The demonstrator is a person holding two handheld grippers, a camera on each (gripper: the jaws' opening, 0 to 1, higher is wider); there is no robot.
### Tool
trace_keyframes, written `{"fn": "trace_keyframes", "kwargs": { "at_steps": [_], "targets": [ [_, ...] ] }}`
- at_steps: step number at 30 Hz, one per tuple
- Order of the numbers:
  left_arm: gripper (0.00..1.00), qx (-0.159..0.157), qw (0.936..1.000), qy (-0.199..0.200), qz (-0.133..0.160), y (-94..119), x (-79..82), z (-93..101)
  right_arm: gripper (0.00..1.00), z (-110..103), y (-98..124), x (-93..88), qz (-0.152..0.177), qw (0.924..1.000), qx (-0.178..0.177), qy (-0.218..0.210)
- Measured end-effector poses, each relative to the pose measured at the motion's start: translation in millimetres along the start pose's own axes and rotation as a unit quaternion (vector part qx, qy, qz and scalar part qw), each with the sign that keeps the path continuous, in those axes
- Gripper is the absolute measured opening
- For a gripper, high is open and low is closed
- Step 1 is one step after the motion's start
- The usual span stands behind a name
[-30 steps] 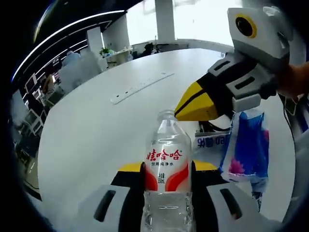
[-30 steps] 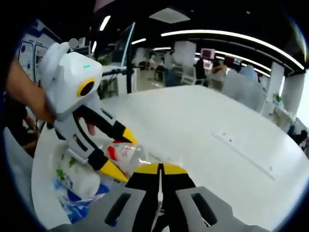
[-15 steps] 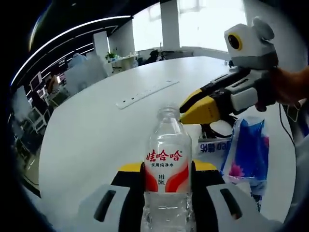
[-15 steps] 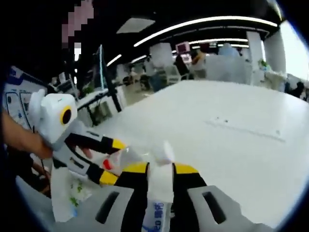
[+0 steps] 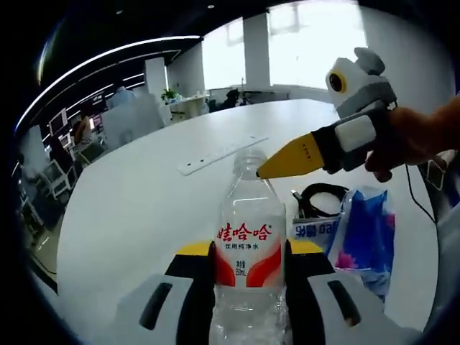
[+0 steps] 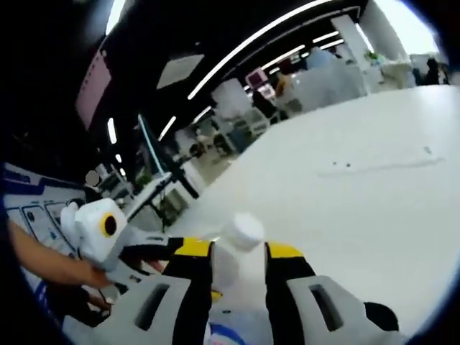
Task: Arrange the tabletop items into an orderly group along one side of the table until the central work area is clear of visible clutter.
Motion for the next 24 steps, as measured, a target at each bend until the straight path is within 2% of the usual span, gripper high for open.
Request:
{"fn": "trace_keyframes", "kwargs": {
  "at_steps": [3,12,16,20,24],
  "targets": [
    [0.36,-0.007,0.9999,-0.007,0.006,1,0.0,3.1,0.24,-2,-1,0.4,0.003,0.9994,0.01,-0.032],
    [0.36,-0.001,0.9995,-0.024,0.021,4,1.3,3.9,0.19,-10,4,10.4,0.018,0.9981,0.021,-0.055],
    [0.36,0.003,0.9992,-0.032,0.024,6,0.2,3.6,0.19,-18,3,10.9,0.01,0.9992,0.022,-0.03],
    [0.37,0.006,0.999,-0.04,0.018,8,-3.0,2.6,0.19,-26,3,10.9,0.0,0.9997,0.021,0.015],
    [0.37,0.011,0.999,-0.034,0.026,12,-3.0,1.4,0.18,-33,1,15.1,0.003,0.9985,0.025,0.048]
  ]
}}
Point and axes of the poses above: the point that each gripper's makers call its tool centre point, and the gripper's own axes: y roughly backward along the fingers, z roughly to its right, x roughly out of its top, the point moved 9 cm from there along y, roughly backward along the fingers, and after that the axes turned 6 degrees about y, right-handed, at the moved point
